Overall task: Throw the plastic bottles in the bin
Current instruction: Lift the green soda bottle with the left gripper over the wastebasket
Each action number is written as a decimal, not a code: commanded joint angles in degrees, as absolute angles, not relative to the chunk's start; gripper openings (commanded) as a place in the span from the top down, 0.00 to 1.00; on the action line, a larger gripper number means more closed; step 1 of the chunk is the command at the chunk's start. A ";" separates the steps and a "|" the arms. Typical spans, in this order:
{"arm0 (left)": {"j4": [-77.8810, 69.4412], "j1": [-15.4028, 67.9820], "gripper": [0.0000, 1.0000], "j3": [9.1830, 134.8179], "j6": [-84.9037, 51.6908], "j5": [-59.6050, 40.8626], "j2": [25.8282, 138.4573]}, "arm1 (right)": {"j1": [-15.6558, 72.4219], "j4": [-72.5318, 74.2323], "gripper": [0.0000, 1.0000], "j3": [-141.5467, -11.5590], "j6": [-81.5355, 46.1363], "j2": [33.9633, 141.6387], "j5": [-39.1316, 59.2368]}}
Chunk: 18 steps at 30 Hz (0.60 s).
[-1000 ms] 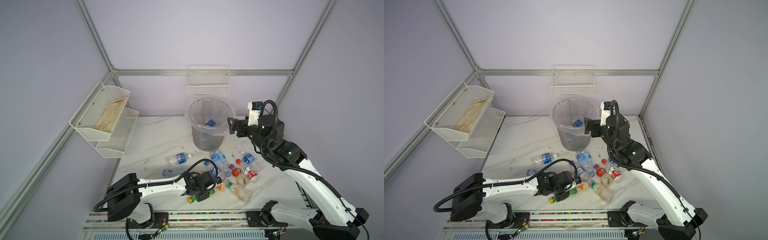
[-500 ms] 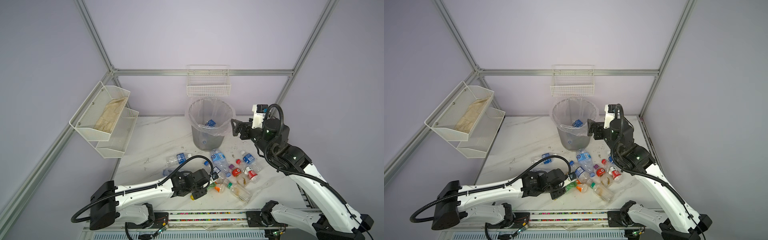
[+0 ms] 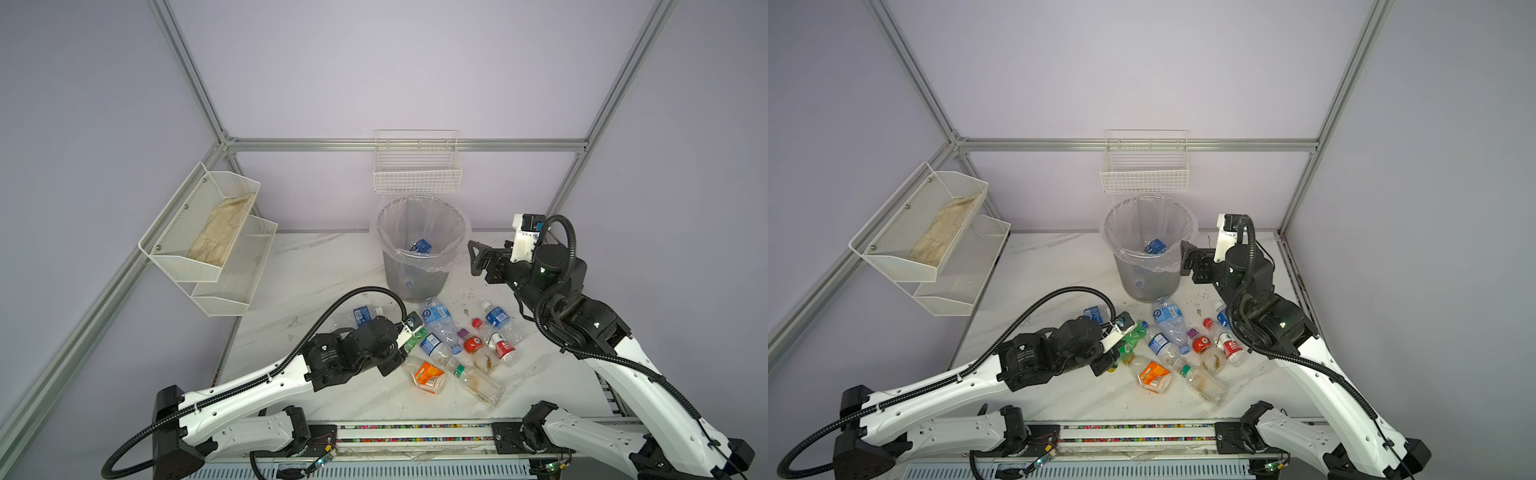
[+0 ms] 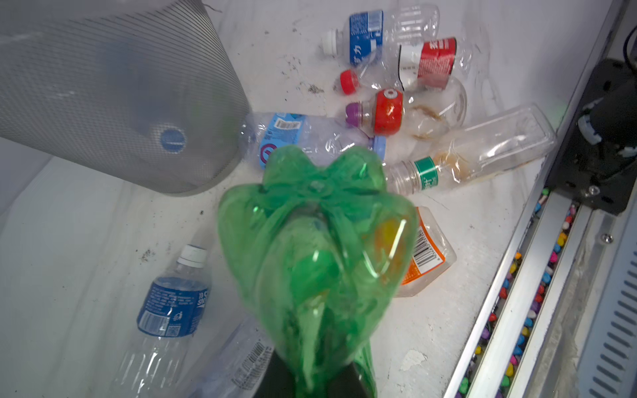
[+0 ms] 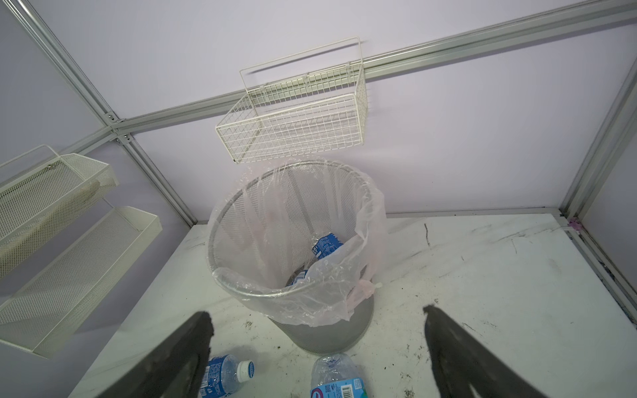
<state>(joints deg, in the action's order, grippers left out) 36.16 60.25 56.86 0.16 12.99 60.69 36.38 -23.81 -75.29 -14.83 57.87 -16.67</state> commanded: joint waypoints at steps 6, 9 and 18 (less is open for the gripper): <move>24.36 53.63 0.95 66.11 -0.88 15.02 56.27 | 36.47 -23.77 0.03 -72.05 -17.41 55.82 -16.73; 20.39 52.18 0.95 67.51 -0.39 15.16 56.49 | 36.47 -23.73 0.03 -70.87 -18.03 55.42 -16.24; 13.64 50.38 0.97 75.34 3.32 17.22 61.06 | 36.47 -24.00 0.03 -68.34 -18.59 53.62 -16.74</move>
